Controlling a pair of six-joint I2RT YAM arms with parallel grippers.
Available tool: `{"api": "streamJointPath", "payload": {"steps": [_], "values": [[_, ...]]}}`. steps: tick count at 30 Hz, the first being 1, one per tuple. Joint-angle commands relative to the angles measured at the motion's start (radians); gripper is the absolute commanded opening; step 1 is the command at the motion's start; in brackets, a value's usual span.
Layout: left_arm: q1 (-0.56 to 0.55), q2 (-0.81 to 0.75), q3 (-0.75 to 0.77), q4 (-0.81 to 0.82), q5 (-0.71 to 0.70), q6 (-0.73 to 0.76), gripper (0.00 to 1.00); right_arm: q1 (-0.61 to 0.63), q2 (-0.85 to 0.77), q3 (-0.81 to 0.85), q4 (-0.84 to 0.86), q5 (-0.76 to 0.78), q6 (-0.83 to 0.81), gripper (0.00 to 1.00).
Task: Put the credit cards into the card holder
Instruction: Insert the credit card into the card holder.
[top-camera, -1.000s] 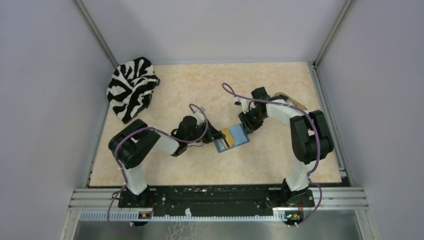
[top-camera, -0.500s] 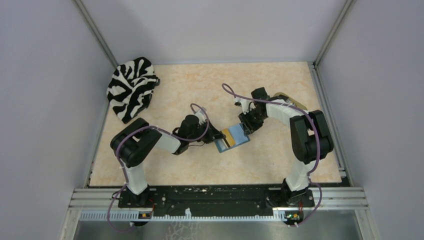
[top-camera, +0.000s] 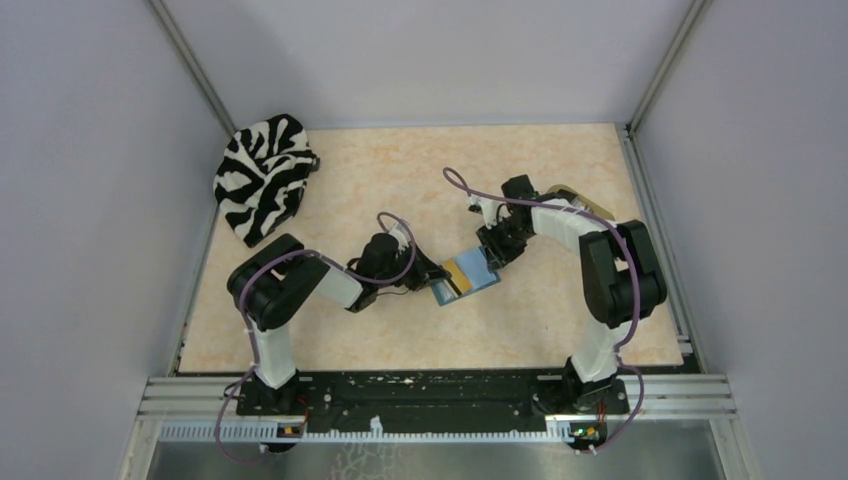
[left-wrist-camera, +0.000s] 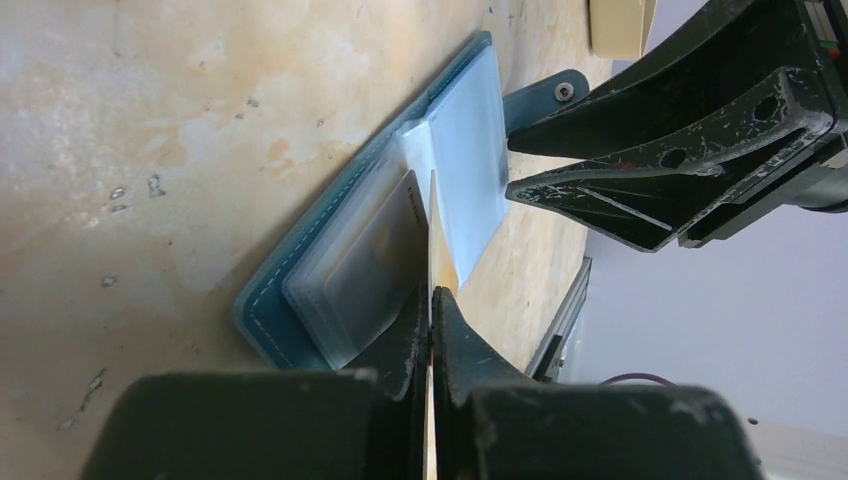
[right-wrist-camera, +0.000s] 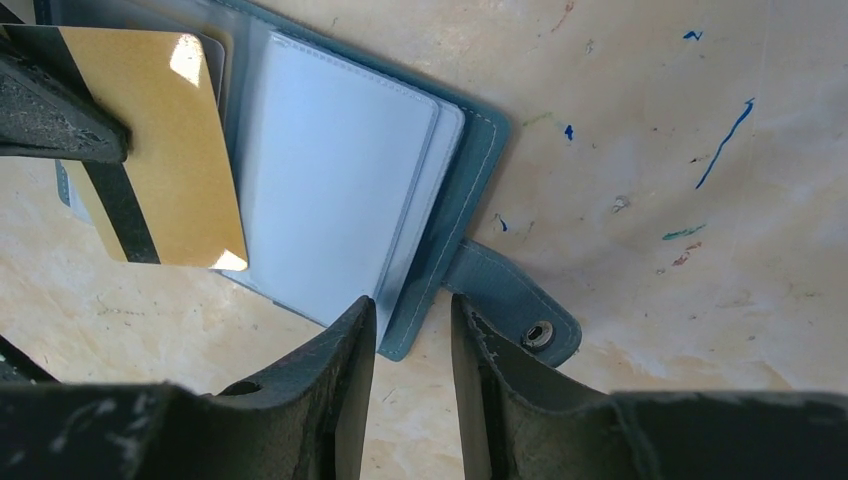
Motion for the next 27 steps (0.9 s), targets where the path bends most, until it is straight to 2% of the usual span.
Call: {"api": "streamJointPath", "payload": {"steps": [1,27], "values": [[0.006,0.028,-0.019,0.029,-0.031,-0.044,0.0,0.014,0.018,0.051,0.0,0.002,0.005,0.33],[0.016,0.102,0.008,0.088,0.01,-0.077,0.0,0.022,0.029,0.055,-0.011,0.002,-0.001,0.31]]}}
